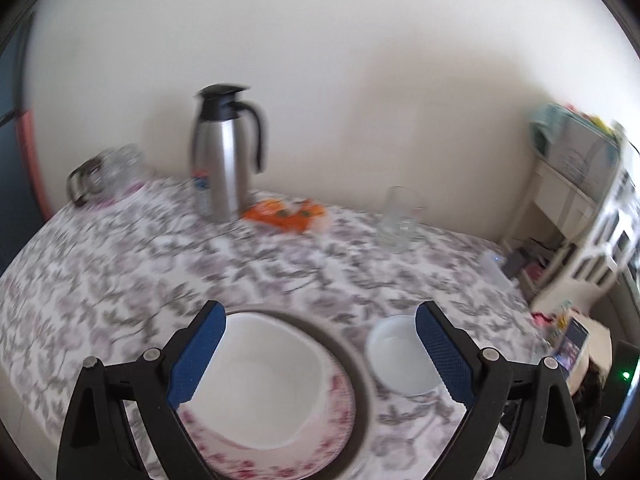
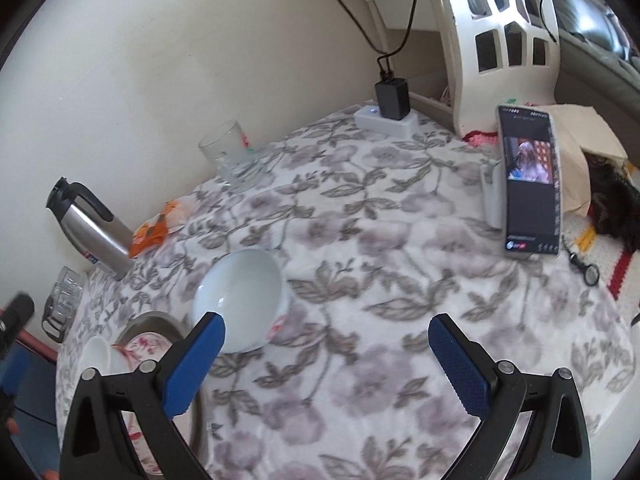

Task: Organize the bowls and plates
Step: 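Move both grippers to the rim of the plain white round bowl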

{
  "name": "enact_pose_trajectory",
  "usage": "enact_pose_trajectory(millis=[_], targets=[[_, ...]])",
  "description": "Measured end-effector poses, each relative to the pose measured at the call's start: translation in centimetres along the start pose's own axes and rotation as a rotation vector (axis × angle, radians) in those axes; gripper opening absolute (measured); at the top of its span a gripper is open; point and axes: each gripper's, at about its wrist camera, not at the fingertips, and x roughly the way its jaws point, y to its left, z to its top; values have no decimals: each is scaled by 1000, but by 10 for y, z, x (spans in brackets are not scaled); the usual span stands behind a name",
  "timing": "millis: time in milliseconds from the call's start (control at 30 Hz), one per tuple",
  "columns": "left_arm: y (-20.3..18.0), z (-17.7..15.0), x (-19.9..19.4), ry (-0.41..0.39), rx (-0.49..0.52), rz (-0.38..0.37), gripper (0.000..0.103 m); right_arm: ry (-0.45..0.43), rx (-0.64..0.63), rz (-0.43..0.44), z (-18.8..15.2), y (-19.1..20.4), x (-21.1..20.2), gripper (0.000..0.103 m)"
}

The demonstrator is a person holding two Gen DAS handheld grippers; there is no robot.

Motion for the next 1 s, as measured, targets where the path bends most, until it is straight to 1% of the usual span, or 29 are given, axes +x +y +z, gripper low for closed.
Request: enact_pose_trajectory(millis=[100, 167, 233, 333, 367, 433, 533, 633, 767, 800, 900, 933, 1000], targets=[[-25, -1, 10, 30, 62, -52, 96, -3, 13, -1, 2, -6, 4, 103], [-40, -1, 19, 69, 94, -97, 96, 5, 30, 12, 4, -10, 10, 103], [-56, -2, 28, 106, 136, -123, 96, 17, 46, 34, 5, -12, 17, 103], [-72, -3, 43, 166, 167, -136, 96, 22, 44, 50, 6, -12, 27, 103], [-75, -4, 49, 188, 155, -136, 96, 23, 39, 54, 7, -10, 31, 103], [-77, -5, 59, 204, 141, -138, 96, 23, 29, 73, 7, -8, 38, 103], [-82, -6, 73, 233, 151, -126, 96, 34, 25, 91, 7, -4, 48, 103], [-81, -6, 85, 250, 141, -119, 96, 55, 53, 105, 7, -5, 59, 102], [-83, -8, 108, 283, 140, -114, 95, 82, 61, 119, 7, -4, 73, 96], [-83, -9, 113, 288, 144, -108, 94, 87, 57, 122, 7, -3, 77, 94], [-81, -12, 128, 311, 150, -92, 84, 103, 59, 132, 8, 0, 87, 85], [-81, -14, 134, 324, 152, -91, 81, 111, 61, 133, 9, 0, 92, 83], [-81, -17, 144, 336, 157, -87, 80, 123, 62, 135, 9, 3, 99, 81]])
